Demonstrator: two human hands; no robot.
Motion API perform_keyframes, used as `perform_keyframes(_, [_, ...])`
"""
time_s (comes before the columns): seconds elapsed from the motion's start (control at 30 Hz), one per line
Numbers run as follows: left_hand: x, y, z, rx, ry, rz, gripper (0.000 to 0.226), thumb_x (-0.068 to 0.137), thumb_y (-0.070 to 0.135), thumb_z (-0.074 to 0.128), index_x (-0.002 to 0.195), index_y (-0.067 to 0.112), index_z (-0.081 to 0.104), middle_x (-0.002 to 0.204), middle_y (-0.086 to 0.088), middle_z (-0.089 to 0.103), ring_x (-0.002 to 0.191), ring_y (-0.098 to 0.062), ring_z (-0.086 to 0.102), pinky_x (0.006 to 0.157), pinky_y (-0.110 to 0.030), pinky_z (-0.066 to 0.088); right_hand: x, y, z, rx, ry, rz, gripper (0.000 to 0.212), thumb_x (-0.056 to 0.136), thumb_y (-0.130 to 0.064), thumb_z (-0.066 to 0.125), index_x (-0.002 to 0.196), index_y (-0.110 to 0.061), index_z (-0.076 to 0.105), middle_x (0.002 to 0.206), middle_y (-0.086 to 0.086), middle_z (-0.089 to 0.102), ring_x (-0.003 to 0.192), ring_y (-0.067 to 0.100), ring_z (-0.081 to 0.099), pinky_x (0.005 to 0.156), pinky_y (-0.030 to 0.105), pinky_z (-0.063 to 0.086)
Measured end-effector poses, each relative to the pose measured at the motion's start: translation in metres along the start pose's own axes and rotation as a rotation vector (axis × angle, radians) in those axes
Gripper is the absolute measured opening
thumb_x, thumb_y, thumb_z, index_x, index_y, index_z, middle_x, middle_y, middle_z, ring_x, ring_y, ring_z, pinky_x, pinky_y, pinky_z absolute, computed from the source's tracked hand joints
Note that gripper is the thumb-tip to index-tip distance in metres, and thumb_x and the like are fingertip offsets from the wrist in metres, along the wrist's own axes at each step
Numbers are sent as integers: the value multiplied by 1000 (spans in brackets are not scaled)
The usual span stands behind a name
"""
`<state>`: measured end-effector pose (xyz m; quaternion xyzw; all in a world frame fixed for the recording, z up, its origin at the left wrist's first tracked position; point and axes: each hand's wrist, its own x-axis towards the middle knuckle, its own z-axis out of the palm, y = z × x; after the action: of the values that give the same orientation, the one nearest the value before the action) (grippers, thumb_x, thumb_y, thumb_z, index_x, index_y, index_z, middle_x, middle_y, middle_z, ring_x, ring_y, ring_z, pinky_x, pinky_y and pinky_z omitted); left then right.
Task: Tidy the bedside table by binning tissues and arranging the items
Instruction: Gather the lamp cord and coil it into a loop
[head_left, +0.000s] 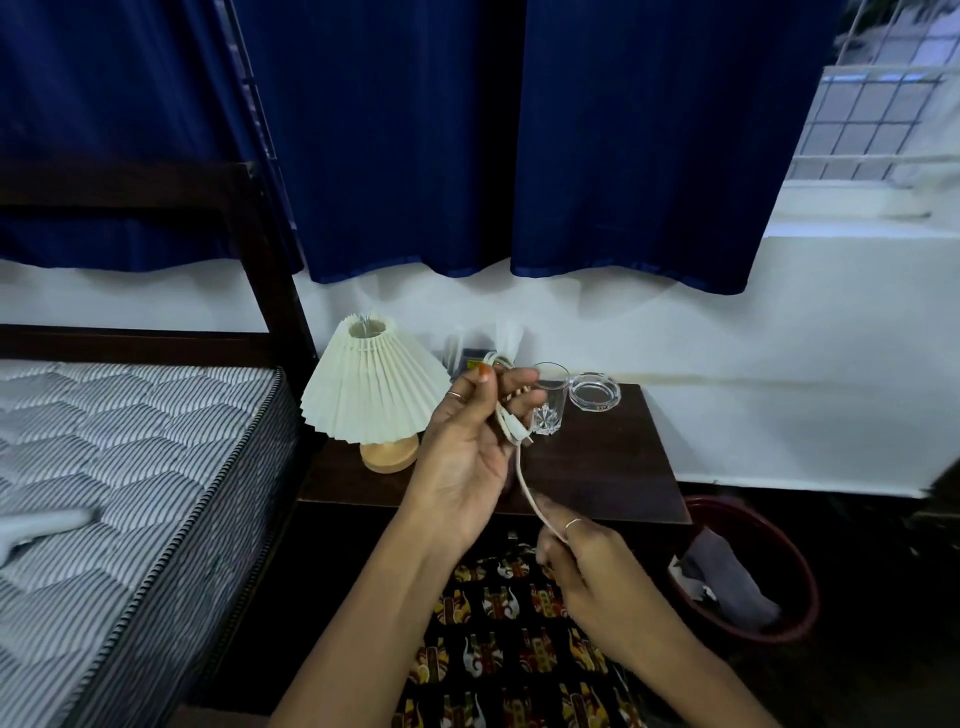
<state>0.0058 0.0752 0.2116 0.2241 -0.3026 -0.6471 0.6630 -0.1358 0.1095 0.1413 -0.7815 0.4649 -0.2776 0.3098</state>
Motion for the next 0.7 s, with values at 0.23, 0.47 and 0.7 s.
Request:
perform_keyframes(0.23, [-1,-15,-4,353,24,78,20,89,24,53,107,14,52,105,-2,73,70,-11,68,69,-37,49,-3,-30,-31,-382,-44,-120,57,85,3,43,132,-27,44,110,-4,56,94,20,60,80,31,51])
perform_keyframes(0.47, [-5,-20,-7,657,-91,114,13,93,9,51,105,13,53,80,4,74,62,-6,63,57,-20,51,15,-56,-67,-576,165,-162,19,89,-39,55,104,-33,64,98,-10,66,89,21,66,73,36,54])
perform_keyframes(0.7, [-11,-21,-4,845,-173,101,36,100,27,37,76,10,57,57,5,54,53,-15,41,54,-21,36,39,-60,-88,-229,217,-214,18,74,-9,75,89,-14,69,78,-14,59,73,-10,52,68,3,36])
